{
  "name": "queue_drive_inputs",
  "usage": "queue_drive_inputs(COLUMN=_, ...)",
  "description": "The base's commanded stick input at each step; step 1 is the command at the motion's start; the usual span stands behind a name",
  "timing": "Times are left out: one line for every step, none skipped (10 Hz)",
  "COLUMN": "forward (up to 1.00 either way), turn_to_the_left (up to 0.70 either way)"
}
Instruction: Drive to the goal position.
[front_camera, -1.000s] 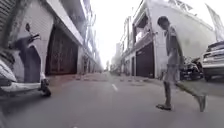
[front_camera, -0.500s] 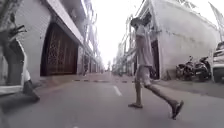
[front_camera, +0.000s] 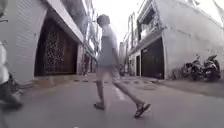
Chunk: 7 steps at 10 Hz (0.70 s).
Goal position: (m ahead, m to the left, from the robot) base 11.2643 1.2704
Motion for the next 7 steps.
queue_drive_inputs(forward=1.0, turn_to_the_left=-0.4)
queue_drive_inputs(forward=1.0, turn_to_the_left=-0.4)
queue_drive_inputs(forward=1.0, turn_to_the_left=-0.4)
queue_drive_inputs(forward=1.0, turn_to_the_left=-0.4)
queue_drive_inputs(forward=1.0, turn_to_the_left=-0.15)
queue_drive_inputs(forward=1.0, turn_to_the_left=0.0)
queue_drive_inputs(forward=1.0, turn_to_the_left=0.0)
